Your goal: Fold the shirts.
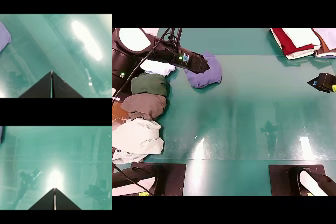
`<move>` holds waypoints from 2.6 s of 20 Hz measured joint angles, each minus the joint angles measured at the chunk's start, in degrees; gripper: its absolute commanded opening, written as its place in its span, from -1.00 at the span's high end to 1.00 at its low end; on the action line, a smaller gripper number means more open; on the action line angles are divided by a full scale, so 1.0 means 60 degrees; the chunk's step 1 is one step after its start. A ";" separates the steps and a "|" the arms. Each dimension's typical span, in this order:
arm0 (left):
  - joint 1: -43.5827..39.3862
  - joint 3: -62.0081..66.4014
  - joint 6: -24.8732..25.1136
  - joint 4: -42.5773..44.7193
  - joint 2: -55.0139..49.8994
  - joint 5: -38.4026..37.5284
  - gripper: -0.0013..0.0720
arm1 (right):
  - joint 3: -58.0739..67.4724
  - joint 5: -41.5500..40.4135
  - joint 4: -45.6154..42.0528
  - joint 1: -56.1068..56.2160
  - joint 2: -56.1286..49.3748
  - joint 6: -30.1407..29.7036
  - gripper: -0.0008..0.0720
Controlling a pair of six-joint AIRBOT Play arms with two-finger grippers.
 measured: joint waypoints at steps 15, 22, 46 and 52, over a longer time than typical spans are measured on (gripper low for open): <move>0.0000 0.0000 0.0000 -0.0018 0.0004 0.0168 0.89 | 0.0000 -0.0036 0.0000 0.0000 0.0000 0.0000 0.93; 0.0251 0.0004 -0.1246 0.1759 -0.0346 0.1202 -0.73 | 0.0000 -0.0594 0.0018 0.0000 0.0000 0.0000 0.93; 0.1395 0.3592 0.0954 0.0568 -0.2412 0.1122 0.90 | 0.1574 -0.1443 0.0058 0.0000 0.0725 0.0004 0.93; 0.0047 0.3661 0.2375 -0.0903 -0.0164 -0.0313 0.90 | 0.3126 -0.1497 0.0047 0.0004 0.0783 0.0000 0.93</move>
